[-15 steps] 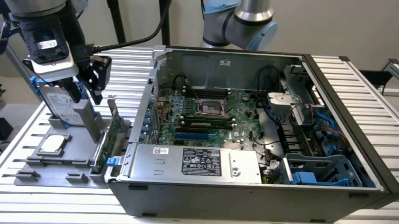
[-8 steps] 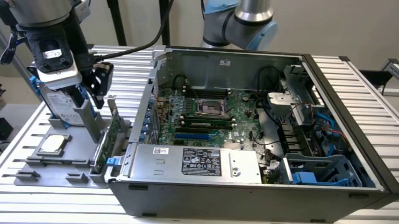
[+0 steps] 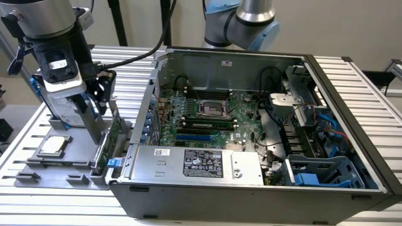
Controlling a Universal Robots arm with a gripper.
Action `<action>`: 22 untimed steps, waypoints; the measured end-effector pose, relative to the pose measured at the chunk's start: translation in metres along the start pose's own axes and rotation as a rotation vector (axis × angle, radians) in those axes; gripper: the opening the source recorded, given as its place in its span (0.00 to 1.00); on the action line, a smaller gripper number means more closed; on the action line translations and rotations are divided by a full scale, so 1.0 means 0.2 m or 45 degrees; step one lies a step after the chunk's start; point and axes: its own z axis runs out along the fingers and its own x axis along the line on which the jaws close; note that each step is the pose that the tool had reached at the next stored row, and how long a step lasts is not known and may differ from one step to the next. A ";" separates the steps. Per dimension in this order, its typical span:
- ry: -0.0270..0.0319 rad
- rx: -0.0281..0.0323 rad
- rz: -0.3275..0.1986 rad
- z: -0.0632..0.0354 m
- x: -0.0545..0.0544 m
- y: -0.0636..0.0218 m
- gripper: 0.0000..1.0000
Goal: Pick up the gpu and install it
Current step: 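Pick up the gpu and move the gpu toward the slot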
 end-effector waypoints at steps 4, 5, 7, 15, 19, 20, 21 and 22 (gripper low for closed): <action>0.0000 -0.0001 0.000 0.036 0.00 -0.005 0.48; 0.0000 0.0000 0.000 0.045 0.00 -0.008 0.48; 0.0001 0.0001 0.000 0.063 -0.01 -0.018 0.48; 0.0001 0.0002 0.000 0.134 -0.02 -0.074 0.48; 0.0000 0.0000 0.000 0.171 -0.02 -0.080 0.48; -0.0001 0.0000 0.000 0.180 -0.02 -0.080 0.48; -0.0001 -0.0001 0.000 0.189 -0.02 -0.081 0.48; -0.0001 -0.0001 0.000 0.198 -0.02 -0.081 0.48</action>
